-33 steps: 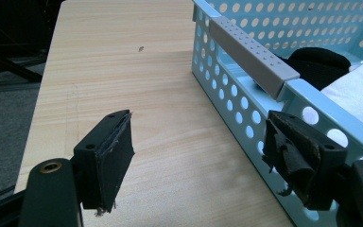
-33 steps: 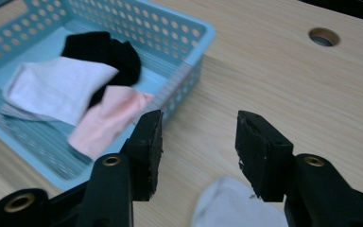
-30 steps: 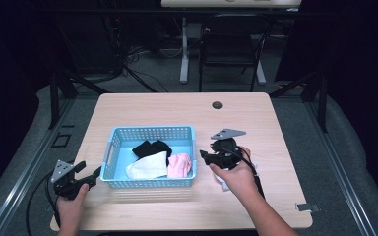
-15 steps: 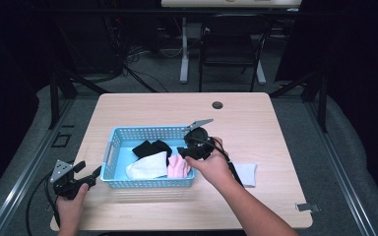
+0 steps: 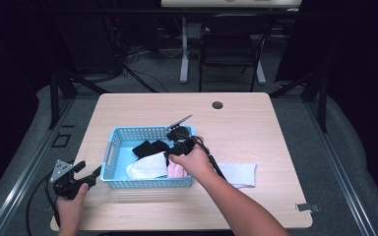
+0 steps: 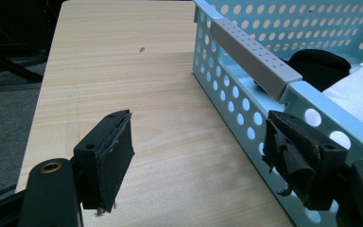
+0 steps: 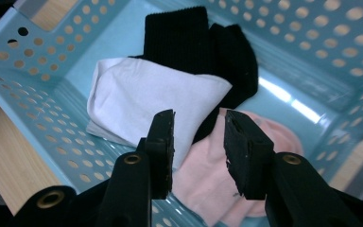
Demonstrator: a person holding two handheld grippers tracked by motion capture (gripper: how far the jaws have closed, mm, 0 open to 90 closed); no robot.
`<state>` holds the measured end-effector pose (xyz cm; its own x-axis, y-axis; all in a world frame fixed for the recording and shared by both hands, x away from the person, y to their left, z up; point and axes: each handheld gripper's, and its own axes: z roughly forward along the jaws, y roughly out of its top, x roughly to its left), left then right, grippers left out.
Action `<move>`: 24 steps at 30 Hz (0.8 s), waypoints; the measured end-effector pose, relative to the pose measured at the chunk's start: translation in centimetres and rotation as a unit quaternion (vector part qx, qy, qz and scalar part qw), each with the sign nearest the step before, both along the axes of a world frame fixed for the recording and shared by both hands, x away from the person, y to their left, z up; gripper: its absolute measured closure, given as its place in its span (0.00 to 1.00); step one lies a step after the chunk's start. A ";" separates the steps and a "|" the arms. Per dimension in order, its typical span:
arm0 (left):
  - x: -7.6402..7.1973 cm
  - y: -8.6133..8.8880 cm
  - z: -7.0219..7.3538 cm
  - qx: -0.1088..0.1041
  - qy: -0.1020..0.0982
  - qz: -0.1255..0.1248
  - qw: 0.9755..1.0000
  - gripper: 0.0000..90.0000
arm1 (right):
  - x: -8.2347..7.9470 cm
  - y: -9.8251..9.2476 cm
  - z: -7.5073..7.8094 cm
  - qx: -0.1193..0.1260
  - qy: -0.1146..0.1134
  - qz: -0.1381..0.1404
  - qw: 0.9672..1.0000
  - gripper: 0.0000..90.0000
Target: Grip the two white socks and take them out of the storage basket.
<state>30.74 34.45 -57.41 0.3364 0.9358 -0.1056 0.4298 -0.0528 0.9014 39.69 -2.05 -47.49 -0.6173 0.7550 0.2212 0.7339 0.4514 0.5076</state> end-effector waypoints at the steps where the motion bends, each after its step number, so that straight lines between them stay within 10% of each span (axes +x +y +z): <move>1: 0.0 0.0 0.0 0.000 0.000 0.000 1.000 0.27 | 0.2 0.3 -0.3 0.000 0.010 -0.003 1.000 0.70; 9: 0.0 0.0 0.0 -0.001 -0.001 -0.001 1.000 0.27 | 1.5 2.2 -2.6 -0.019 0.093 -0.008 0.995 0.74; 24: 0.0 0.0 0.0 -0.002 -0.002 -0.001 1.000 0.27 | 3.0 3.0 -5.5 -0.022 0.154 -0.029 0.987 0.71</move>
